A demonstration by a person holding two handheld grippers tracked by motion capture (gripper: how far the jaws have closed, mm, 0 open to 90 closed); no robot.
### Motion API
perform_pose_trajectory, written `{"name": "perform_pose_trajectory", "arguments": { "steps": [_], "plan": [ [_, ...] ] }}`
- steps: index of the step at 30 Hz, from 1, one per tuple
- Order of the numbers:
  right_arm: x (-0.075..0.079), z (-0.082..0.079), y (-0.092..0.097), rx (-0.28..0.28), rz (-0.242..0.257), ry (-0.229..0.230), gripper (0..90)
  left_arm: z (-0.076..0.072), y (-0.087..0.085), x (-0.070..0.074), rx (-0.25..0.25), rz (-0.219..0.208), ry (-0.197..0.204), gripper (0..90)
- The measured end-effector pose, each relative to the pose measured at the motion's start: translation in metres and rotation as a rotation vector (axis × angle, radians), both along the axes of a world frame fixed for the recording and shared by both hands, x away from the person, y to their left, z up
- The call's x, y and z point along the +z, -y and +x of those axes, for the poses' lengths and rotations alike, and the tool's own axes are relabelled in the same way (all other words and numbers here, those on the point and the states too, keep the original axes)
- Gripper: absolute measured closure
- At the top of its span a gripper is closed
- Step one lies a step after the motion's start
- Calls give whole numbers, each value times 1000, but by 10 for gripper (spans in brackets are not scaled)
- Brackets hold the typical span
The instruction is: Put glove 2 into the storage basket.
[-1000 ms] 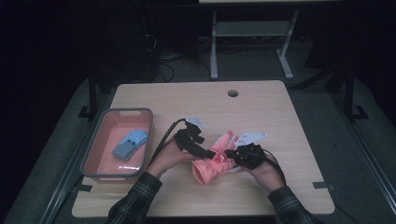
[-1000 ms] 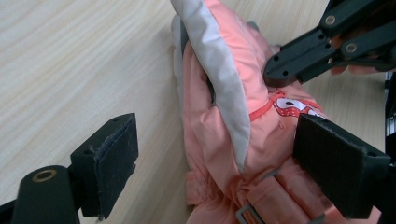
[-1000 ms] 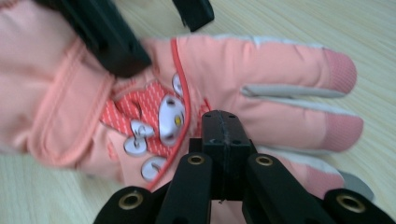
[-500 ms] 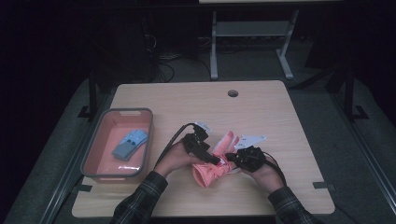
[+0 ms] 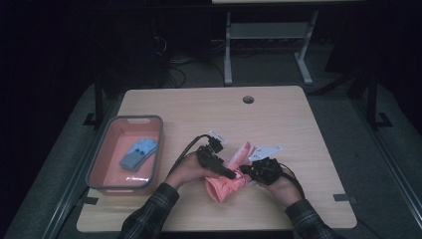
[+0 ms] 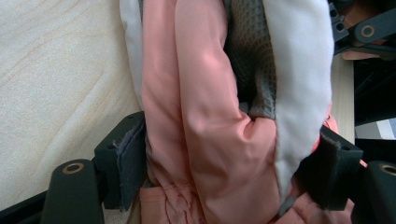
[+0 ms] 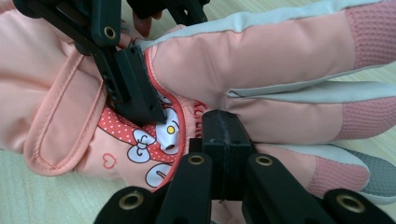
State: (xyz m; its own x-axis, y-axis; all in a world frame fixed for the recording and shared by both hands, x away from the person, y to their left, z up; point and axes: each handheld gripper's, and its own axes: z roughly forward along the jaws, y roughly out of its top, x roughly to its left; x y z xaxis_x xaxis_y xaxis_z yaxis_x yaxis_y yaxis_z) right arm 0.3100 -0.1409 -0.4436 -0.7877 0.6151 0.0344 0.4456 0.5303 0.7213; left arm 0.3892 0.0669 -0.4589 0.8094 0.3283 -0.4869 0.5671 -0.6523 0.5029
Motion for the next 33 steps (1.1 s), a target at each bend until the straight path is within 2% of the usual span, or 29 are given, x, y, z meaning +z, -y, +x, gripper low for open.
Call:
{"name": "perform_pose_trajectory", "arguments": {
  "steps": [3,5,12,16,19,22,24,25,27,29,33],
  "plan": [
    [-1,0,-1,-2,-3,-1,900,1,-1,-1,-4,-10,-27,277],
    [-1,1,-1,-1,-5,0,900,3,-2,-2,-7,-22,-60,334],
    [-2,1,-2,-7,-12,4,900,6,-3,-5,-6,-40,-119,493],
    [-2,1,-1,-7,-11,4,900,6,-4,-3,-13,-38,-107,585],
    [-1,0,0,-9,8,6,900,6,-5,-1,-9,-42,-100,612],
    [3,-2,4,-6,31,19,900,5,-6,4,-16,-41,-80,627],
    [6,-4,7,-2,43,32,900,2,-5,10,-16,-35,-49,631],
    [8,-6,10,-3,48,43,900,0,-5,14,-19,-26,-18,631],
    [12,-9,16,-11,63,53,851,-3,-5,19,-4,-26,16,631],
    [15,-12,23,-26,75,64,829,-5,-6,27,5,-3,71,633],
    [21,-16,41,-70,107,80,718,-7,-11,39,31,22,156,634]
  ]
}}
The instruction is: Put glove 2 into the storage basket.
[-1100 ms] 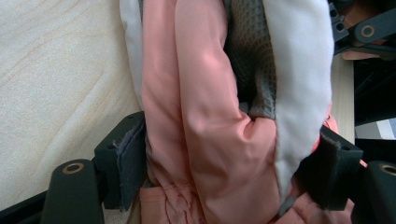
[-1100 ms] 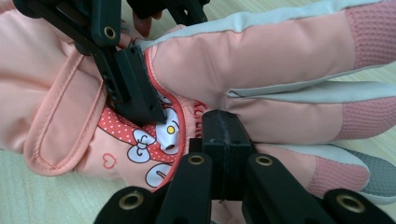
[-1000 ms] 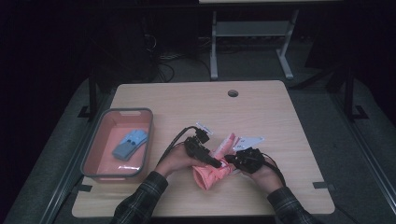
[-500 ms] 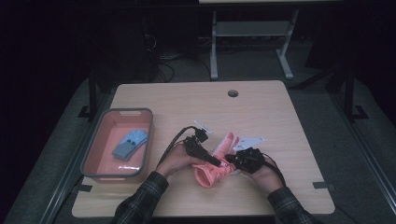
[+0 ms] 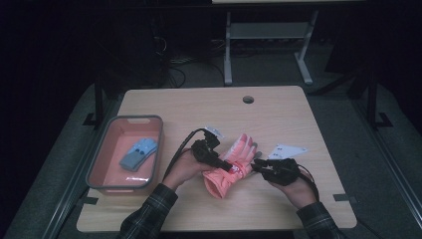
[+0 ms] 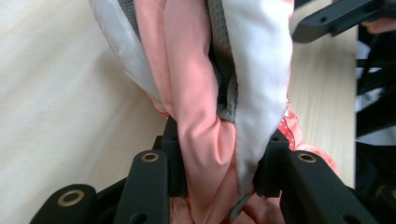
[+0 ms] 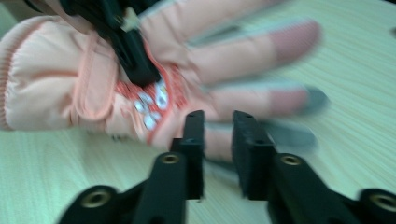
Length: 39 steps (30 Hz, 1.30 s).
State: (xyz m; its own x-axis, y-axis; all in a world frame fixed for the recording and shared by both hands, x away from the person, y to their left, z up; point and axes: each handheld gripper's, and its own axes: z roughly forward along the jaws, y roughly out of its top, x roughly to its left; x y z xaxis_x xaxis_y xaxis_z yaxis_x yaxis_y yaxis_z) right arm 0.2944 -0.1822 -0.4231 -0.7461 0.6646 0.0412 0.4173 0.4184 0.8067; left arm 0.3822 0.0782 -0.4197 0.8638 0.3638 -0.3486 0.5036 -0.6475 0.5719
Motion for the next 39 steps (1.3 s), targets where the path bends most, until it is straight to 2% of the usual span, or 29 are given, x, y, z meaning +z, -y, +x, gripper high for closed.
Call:
{"name": "perform_pose_trajectory", "arguments": {
  "steps": [4,5,7,8,10,12,15,18,22,26,29,39],
  "plan": [
    [-5,-3,17,-53,0,-18,577,0,-7,9,28,9,53,639],
    [-8,-3,21,-65,1,-37,555,0,-9,11,37,8,60,641],
    [-17,-1,28,-77,-26,-43,458,0,-12,15,52,14,76,644],
    [-21,-1,30,-88,-42,-48,444,0,-14,17,56,15,88,645],
    [-30,2,33,-101,-67,-77,377,1,-17,21,64,12,95,647],
    [-36,6,34,-125,-88,-85,337,0,-22,28,85,5,113,646],
    [-42,10,36,-141,-101,-96,268,1,-30,37,117,-14,118,646],
    [-48,13,37,-156,-106,-105,207,0,-38,47,149,-9,142,645],
    [-54,16,37,-166,-124,-108,185,1,-54,59,194,-31,148,644],
    [-56,17,40,-175,-106,-111,171,0,-70,70,230,-42,153,644],
    [-59,18,42,-169,-90,-89,147,-1,-82,78,255,-45,158,643],
    [-59,18,42,-166,-91,-94,146,-5,-137,110,359,-78,146,641]
  ]
}}
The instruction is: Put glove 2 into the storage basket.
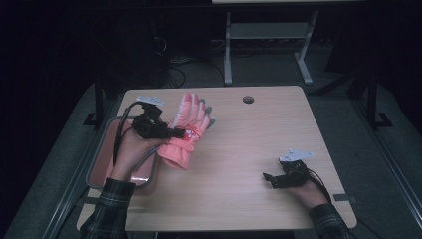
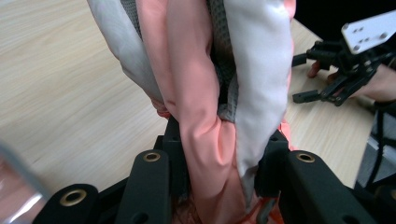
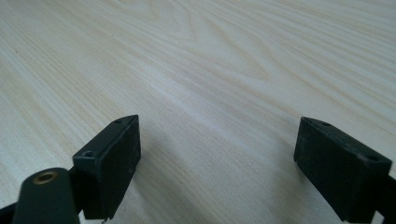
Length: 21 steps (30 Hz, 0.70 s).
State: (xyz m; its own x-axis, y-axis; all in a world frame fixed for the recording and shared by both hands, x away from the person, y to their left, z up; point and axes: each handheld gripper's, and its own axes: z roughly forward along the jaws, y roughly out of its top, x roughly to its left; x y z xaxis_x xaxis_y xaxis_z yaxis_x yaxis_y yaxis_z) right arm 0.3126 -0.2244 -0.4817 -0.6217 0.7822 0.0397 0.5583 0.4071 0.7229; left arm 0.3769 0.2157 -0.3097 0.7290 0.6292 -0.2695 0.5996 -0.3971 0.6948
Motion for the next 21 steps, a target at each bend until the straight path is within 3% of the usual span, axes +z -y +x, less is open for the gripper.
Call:
{"name": "perform_pose_trajectory", "arguments": {
  "steps": [12,18,21],
  "plan": [
    [0,1,0,-20,3,0,147,-18,-74,15,132,-10,-13,640],
    [0,1,0,-22,5,0,147,-30,-116,6,216,4,-36,640],
    [0,1,0,-23,4,-1,147,-32,-128,-1,244,4,-52,639]
  ]
}}
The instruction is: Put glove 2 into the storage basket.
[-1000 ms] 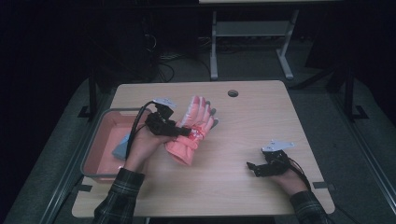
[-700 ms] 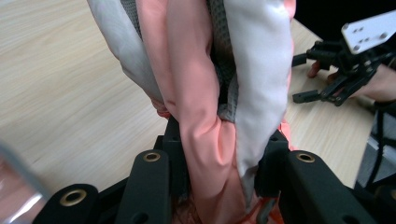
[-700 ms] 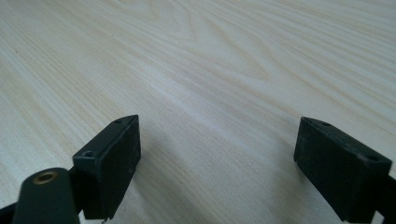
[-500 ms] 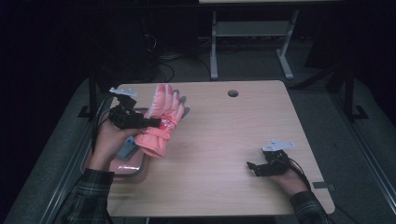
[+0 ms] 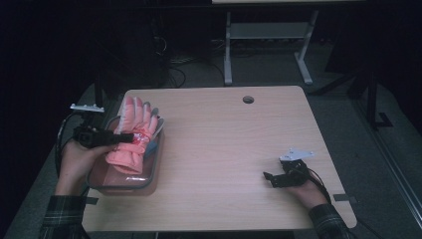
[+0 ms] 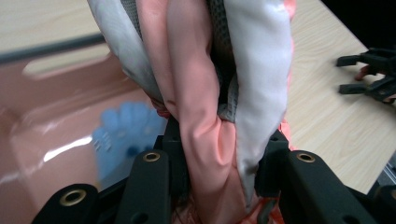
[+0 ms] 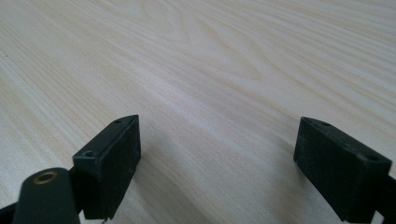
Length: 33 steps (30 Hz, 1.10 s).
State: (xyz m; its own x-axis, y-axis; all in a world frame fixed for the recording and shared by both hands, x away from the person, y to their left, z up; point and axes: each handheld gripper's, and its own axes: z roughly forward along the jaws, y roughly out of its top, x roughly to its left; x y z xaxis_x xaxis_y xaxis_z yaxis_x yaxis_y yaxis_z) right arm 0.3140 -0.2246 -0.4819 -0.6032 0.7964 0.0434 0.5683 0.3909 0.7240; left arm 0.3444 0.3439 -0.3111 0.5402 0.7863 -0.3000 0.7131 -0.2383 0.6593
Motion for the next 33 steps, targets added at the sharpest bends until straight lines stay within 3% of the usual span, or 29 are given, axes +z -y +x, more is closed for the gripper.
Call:
{"name": "perform_pose_trajectory", "arguments": {
  "steps": [3,9,14,19,25,33],
  "plan": [
    [0,0,0,-1,-2,1,147,-1,-12,-13,25,-4,-32,639],
    [0,1,0,1,-4,6,147,7,-18,-42,59,-17,-94,638],
    [0,1,0,1,-4,6,147,16,-16,-65,70,-25,-157,636],
    [0,1,1,3,-8,8,147,20,-10,-79,77,-51,-194,627],
    [0,1,1,1,-7,8,147,23,-4,-90,60,11,-201,538],
    [0,1,1,1,-7,8,147,25,-4,-92,61,31,-202,453]
  ]
}}
